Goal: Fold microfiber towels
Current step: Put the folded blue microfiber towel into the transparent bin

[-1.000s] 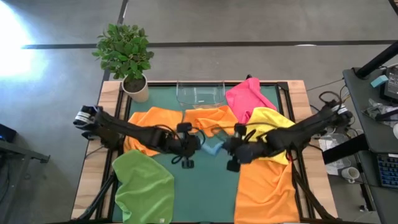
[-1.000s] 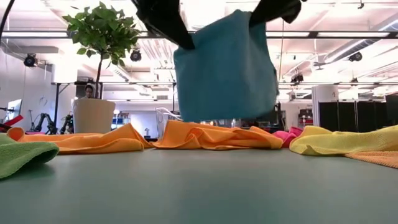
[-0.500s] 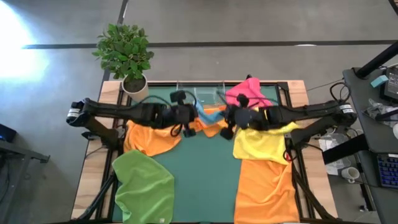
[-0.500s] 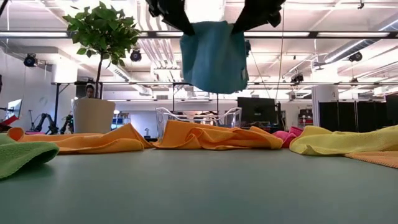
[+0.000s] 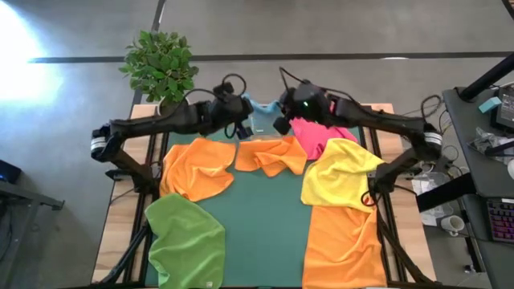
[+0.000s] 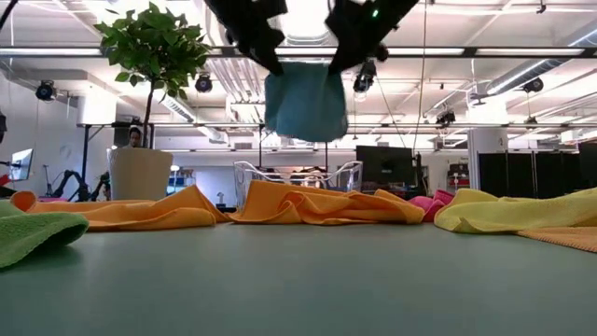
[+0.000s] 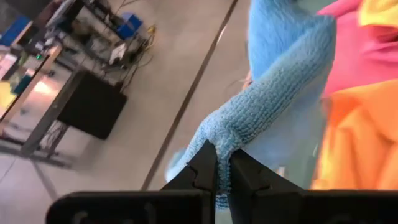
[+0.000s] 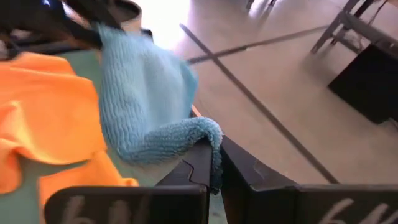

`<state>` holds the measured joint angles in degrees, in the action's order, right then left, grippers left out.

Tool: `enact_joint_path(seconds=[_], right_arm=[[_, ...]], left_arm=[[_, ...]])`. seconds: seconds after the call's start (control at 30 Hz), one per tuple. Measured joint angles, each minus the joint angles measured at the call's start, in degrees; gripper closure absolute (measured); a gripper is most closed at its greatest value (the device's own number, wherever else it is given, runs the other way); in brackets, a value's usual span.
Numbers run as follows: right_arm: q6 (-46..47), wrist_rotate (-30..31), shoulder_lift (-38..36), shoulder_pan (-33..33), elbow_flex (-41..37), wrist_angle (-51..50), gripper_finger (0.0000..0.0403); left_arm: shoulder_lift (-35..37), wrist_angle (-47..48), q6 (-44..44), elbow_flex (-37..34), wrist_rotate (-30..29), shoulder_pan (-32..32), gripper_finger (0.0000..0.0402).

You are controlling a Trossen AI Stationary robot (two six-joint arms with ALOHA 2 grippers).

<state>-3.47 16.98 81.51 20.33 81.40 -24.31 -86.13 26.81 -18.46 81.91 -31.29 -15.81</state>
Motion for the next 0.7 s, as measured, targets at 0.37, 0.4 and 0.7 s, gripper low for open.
enact_joint_path(seconds=[0.37,0.4,0.7], right_arm=[[-0.2,-7.9,13.1,8.7,8.1,-1.1,0.0392],[-0.2,-8.7,14.1,9.1,8.8,-1.2,0.0392],[-0.6,-9.9,20.7,13.1,12.1,-2.1,0.0392]], left_arm=[[-6.2,-1.1,-0.5,-1.3,10.8,-11.0,0.04],[-7.0,-1.0,-0.5,-1.3,11.6,-11.4,0.04],[-13.7,-0.9,-9.0,-0.8,12.8,-14.1,0.04]])
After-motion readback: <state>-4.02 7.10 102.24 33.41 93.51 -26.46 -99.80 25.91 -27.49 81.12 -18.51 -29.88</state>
